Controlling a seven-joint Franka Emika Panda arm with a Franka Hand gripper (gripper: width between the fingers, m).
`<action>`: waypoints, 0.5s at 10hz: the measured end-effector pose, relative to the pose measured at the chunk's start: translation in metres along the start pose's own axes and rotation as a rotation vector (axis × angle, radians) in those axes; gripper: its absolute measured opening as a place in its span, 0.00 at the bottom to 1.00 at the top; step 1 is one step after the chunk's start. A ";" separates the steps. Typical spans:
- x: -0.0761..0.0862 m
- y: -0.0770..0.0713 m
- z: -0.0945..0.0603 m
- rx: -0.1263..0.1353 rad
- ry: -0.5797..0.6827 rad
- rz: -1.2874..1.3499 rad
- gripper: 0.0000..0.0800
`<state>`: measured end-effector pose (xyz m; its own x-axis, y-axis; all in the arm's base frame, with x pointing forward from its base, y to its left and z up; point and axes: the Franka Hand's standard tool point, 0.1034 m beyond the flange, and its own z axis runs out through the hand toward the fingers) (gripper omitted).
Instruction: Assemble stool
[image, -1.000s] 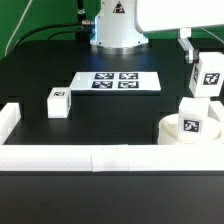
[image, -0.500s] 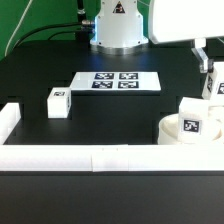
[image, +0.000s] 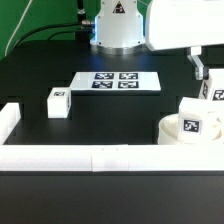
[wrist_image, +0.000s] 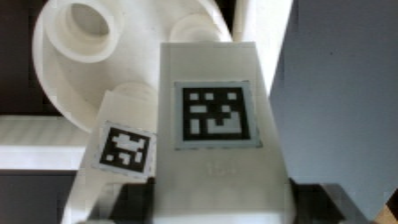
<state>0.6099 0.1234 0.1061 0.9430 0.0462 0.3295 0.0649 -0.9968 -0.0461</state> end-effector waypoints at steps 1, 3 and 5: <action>0.001 0.000 0.001 0.000 0.011 -0.001 0.42; 0.002 0.000 0.001 0.000 0.018 -0.001 0.42; 0.003 0.002 0.001 -0.002 0.022 -0.005 0.42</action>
Offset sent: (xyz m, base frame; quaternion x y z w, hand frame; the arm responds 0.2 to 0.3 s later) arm 0.0015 0.0015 -0.0060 -0.0029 0.0071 0.0036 1.0000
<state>0.6137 0.1214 0.1058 0.9352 0.0499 0.3506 0.0691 -0.9967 -0.0423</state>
